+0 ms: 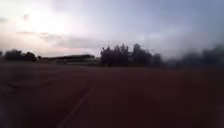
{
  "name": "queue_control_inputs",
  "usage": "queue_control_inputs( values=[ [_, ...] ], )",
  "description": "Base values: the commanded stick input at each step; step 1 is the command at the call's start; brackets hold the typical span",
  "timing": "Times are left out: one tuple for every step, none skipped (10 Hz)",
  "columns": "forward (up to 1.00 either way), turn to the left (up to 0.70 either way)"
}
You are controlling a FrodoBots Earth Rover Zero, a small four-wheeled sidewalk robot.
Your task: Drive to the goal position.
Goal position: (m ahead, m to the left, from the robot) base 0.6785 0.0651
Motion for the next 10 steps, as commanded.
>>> queue_control_inputs(
  values=[
    [0.7, 0.0],
    [0.7, 0.0],
    [0.7, 0.0],
    [0.7, 0.0],
    [0.7, 0.0],
    [0.7, 0.0],
    [0.7, 0.0],
    [0.7, 0.0],
    [0.0, 0.0],
    [0.0, 0.0]
  ],
)
